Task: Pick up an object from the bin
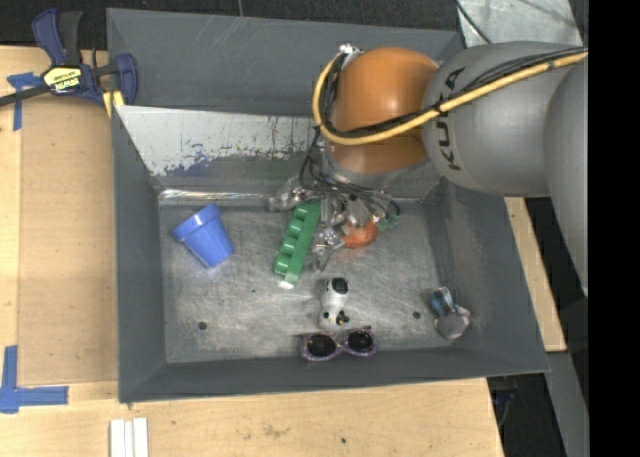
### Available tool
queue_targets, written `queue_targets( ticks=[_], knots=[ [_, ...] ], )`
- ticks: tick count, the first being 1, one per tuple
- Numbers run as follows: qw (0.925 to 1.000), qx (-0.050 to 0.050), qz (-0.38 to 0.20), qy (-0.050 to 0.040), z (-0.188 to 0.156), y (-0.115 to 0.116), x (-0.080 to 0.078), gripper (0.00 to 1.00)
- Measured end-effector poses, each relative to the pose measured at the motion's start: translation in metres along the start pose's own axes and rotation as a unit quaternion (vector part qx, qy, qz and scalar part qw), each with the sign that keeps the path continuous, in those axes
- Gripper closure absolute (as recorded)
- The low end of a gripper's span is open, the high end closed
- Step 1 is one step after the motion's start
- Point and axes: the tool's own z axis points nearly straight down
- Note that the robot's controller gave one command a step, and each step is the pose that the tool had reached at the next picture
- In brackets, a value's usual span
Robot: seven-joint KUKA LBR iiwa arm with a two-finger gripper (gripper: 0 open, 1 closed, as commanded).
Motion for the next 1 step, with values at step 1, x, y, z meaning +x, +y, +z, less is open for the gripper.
queue_targets(
  ticks=[1],
  knots=[
    [0.9994,-0.001,-0.033,0.0011,0.0393,-0.0051,-0.0104,0.00]
  ],
)
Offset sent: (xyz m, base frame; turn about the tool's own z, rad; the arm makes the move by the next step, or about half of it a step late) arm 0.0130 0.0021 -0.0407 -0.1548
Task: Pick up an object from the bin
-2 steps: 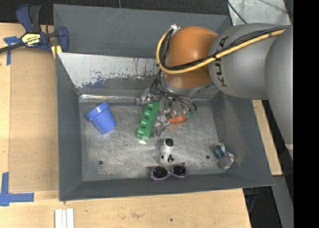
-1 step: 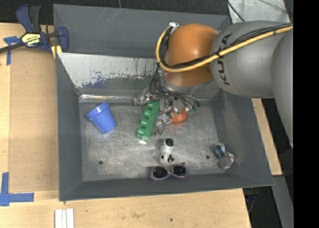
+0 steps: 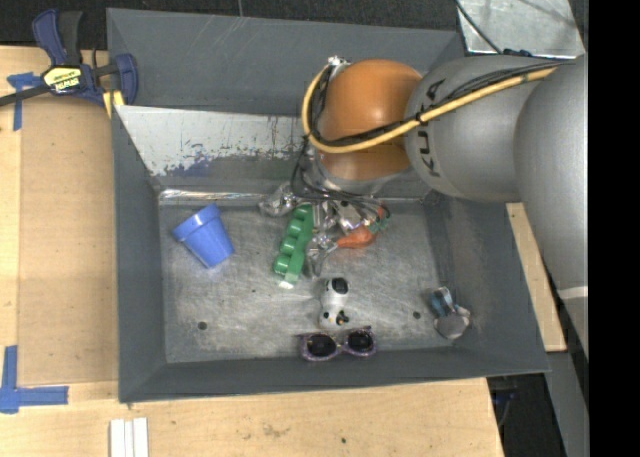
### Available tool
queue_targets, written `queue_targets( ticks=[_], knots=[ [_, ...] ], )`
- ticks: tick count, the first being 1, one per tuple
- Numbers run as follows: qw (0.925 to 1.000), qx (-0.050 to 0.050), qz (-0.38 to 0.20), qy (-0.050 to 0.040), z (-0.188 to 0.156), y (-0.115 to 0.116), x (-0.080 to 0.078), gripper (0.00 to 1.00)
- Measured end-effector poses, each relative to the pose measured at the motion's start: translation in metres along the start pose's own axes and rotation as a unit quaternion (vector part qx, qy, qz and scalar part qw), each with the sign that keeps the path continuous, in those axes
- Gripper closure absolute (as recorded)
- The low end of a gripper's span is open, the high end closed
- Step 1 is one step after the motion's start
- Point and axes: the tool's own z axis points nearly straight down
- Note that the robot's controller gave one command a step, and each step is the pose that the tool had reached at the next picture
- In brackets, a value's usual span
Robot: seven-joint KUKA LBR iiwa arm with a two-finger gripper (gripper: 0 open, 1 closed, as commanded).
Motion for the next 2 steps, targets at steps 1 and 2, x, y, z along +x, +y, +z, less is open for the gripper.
queue_targets(
  ticks=[1,2],
  knots=[
    [0.9991,0.002,-0.042,-0.0085,-0.0059,-0.0005,-0.0081,1.00],
    [0.9991,0.002,-0.042,-0.0085,-0.0058,-0.0006,-0.0081,1.00]
  ],
)
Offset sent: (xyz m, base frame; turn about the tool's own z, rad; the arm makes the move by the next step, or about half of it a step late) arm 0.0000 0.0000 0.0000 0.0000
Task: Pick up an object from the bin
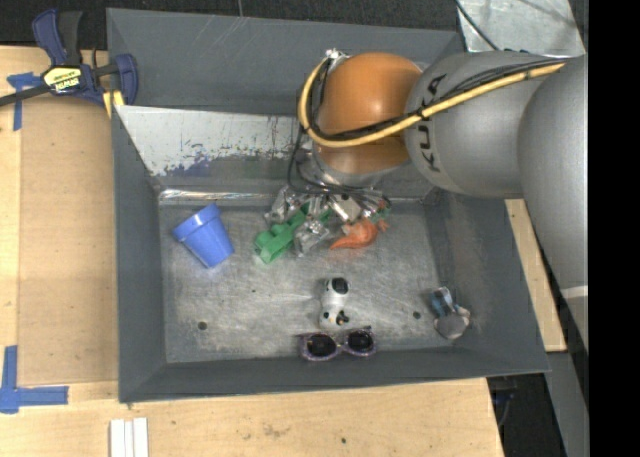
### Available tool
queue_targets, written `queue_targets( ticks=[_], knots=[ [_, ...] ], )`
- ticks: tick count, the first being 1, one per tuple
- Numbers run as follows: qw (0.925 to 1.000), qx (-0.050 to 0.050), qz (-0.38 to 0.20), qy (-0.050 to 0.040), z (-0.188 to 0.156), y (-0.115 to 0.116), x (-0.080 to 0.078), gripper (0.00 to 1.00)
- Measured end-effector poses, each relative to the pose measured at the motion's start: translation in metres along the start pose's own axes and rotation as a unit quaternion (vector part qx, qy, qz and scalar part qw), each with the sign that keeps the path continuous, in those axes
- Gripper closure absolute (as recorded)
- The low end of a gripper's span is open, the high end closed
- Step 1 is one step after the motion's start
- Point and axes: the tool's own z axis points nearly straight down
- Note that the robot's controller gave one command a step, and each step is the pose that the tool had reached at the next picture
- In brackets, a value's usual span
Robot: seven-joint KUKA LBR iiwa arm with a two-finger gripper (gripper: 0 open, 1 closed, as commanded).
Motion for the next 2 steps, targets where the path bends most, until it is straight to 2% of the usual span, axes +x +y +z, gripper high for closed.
queue_targets(
  ticks=[1,2],
  knots=[
    [1.0000,0.000,0.000,0.0011,-0.0007,0.0000,-0.0001,1.00],
    [1.0000,-0.002,0.000,0.0071,-0.0046,0.0007,0.0018,1.00]
  ],
)
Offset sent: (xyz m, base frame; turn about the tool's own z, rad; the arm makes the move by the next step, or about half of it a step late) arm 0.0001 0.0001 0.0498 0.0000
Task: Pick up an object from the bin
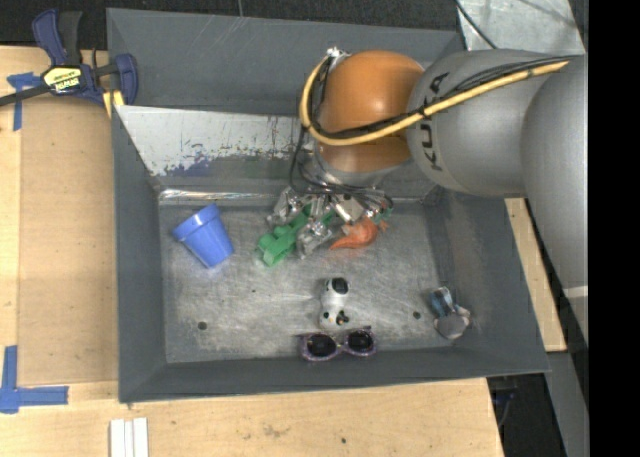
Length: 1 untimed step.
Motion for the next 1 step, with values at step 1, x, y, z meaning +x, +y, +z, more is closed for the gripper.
queue_targets(
  ticks=[1],
  knots=[
    [1.0000,-0.001,0.000,0.0027,-0.0139,0.0005,0.0012,1.00]
  ],
)
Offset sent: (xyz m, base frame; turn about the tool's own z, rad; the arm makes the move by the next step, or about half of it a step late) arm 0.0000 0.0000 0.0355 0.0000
